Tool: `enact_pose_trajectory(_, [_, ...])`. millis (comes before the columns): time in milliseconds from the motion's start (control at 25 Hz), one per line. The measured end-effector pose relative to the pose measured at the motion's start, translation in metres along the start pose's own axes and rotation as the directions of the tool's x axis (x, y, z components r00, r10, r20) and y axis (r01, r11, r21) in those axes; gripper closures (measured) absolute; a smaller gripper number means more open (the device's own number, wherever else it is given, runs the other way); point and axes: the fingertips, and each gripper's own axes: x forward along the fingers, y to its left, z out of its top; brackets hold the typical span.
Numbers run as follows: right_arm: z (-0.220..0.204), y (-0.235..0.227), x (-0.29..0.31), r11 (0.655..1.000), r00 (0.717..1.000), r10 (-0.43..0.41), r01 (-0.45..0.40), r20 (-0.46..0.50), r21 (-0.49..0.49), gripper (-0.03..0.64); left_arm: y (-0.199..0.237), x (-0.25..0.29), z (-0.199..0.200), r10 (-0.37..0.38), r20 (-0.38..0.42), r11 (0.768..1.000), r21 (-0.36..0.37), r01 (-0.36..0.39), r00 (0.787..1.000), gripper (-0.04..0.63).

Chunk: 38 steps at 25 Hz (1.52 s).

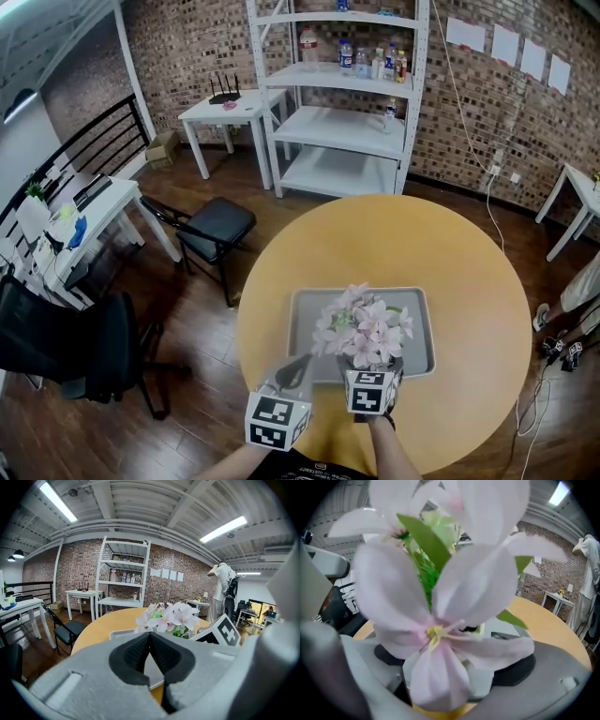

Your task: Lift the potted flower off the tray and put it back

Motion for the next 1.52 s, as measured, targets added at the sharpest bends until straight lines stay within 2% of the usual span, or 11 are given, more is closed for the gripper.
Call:
enact_pose_trajectory(120, [0.003,0.0,-0.016,1.0,1.0,-0.002,0.002,0.017,0.013,0.089,-0.008,-0.003,0.001,-0.004,0.006,1.0,0.001,0.004,1.0,0.592])
enact_pose_trajectory(280, [0.005,-0.002,-0.039,1.0,0.999,0.0,0.0,0.044,0.005,0.158,-0.022,-0.008,-0.001,-0.018,0.012,1.0,-0.008,0.018,1.0,0.592])
enact_pose_trajectory(760, [0.013,0.006,-0.119,0.996,0.987,0.078,-0.073,0.141,-0.042,0.414,-0.07,-0.027,-0.009,-0.023,0.028,1.0,-0.02,0.023,0.999,0.592])
enact_pose_trajectory(840, [0.015,0.006,-0.131,0.995,0.983,0.09,-0.082,0.157,-0.057,0.427,-0.079,-0.03,-0.01,-0.027,0.028,0.999,-0.02,0.028,0.999,0.592])
enact_pose_trajectory(1000, [0.013,0.002,-0.158,0.995,0.979,0.094,-0.084,0.182,-0.058,0.496,-0.098,-0.037,-0.013,-0.037,0.025,0.999,-0.013,0.037,0.999,0.592])
enact_pose_trajectory(1160, [0.017,-0.007,-0.183,0.995,0.97,0.098,-0.088,0.224,-0.056,0.614,-0.118,-0.04,-0.013,-0.043,0.033,0.999,-0.007,0.043,0.999,0.592])
enact_pose_trajectory(1520, [0.008,-0.016,-0.226,0.987,0.956,0.157,-0.14,0.249,-0.085,0.614,-0.16,-0.047,-0.018,-0.038,0.038,0.999,-0.014,0.039,0.999,0.592])
